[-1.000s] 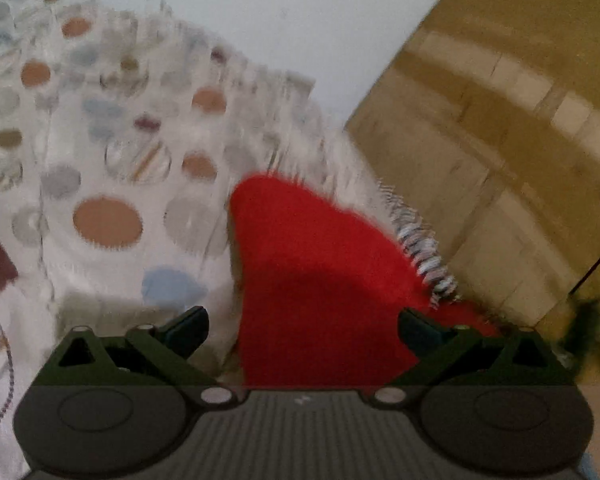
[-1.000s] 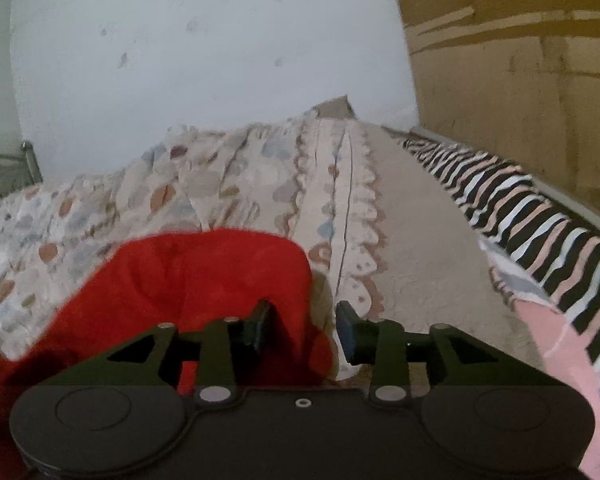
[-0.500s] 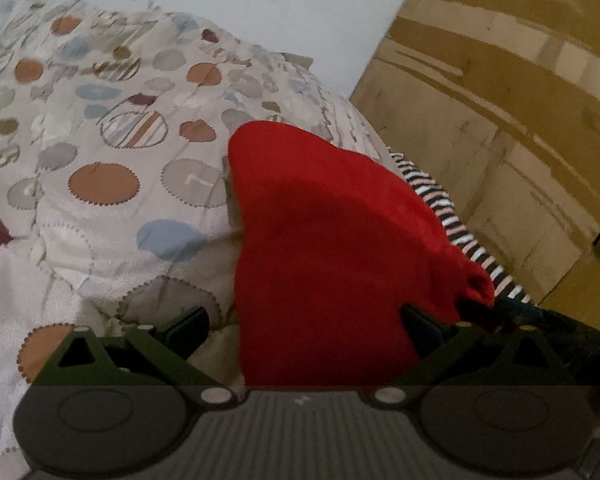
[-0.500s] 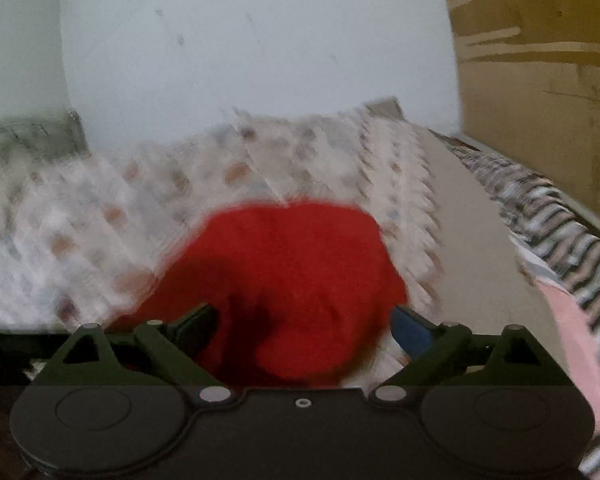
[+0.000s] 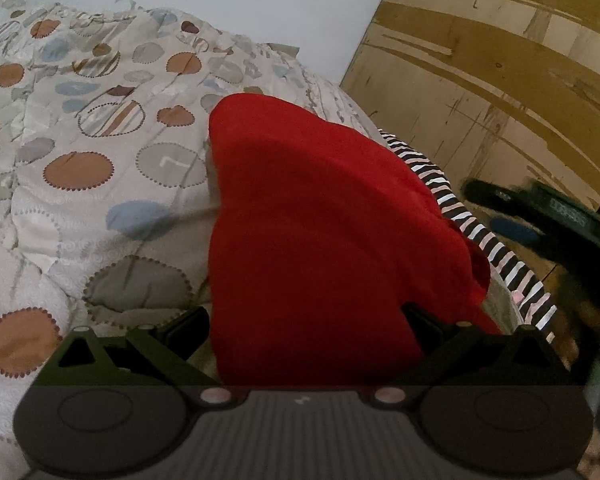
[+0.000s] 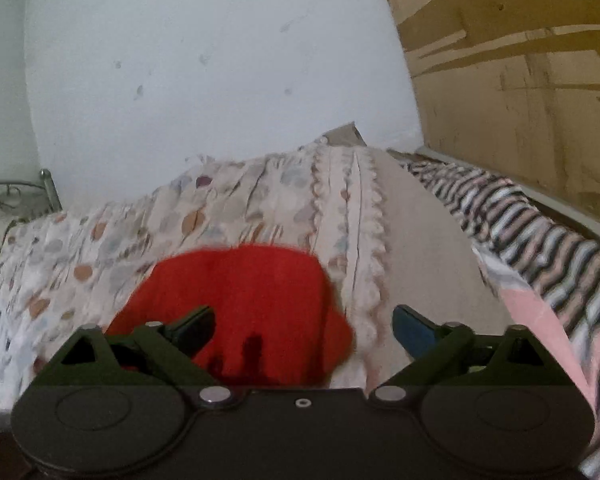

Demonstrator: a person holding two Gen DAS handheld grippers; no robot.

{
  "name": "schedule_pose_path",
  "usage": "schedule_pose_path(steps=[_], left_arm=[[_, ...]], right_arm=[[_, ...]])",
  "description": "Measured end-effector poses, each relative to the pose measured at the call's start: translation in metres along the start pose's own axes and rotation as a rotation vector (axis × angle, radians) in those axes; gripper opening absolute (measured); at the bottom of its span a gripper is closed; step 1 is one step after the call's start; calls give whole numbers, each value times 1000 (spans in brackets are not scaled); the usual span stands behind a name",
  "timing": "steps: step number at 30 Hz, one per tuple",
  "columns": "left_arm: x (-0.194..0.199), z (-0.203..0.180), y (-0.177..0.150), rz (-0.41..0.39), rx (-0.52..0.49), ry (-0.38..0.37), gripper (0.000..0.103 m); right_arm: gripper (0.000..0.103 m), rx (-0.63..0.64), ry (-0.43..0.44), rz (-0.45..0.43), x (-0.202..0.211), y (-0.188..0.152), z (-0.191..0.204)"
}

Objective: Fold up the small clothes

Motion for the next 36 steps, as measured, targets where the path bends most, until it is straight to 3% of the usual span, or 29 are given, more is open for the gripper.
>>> schedule_pose_path(steps=[2, 6, 9, 11, 17, 19, 22, 24, 28, 33, 36], left_arm=[[1, -1, 0, 0, -11, 9, 103], [2, -4, 2, -6, -44, 32, 103], [2, -4, 1, -4, -32, 28, 103], [1, -4, 1, -4, -26, 25, 103], [2, -1, -1, -6, -18, 20, 103], [2, -1, -1, -6, -16, 20, 103], [2, -1, -1, -7, -12, 20, 103], [2, -1, -1, -7, -7, 19, 103], [2, -1, -1, -7, -9, 17, 103], [2, -1, -2, -10, 3, 12, 103], [1, 1, -4, -9, 32, 1, 103]], right_arm=[[76, -1, 22, 42, -27, 6, 2], [21, 11, -6, 133, -74, 6, 3], [17, 62, -24, 125, -84, 1, 0], [19, 73, -32, 123, -85, -5, -2], [46, 42, -43, 81, -64, -2, -4], [69, 17, 3, 64, -53, 0, 0], [88, -6, 96, 69, -44, -1, 8], [92, 27, 97, 74, -43, -7, 11], [94, 111, -18, 104, -58, -24, 3], [102, -46, -34, 127, -73, -30, -26], [102, -13, -47, 96, -70, -34, -23]])
Point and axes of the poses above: each gripper's, at about its wrist camera, not at the fingertips, and x roughly against the way its jaws point, z to its left, y to its top, the point moved 7 cm from there along -x, roughly the way its jaws point, and after that the axes turned 9 degrees about -x, right-handed, at the moved point
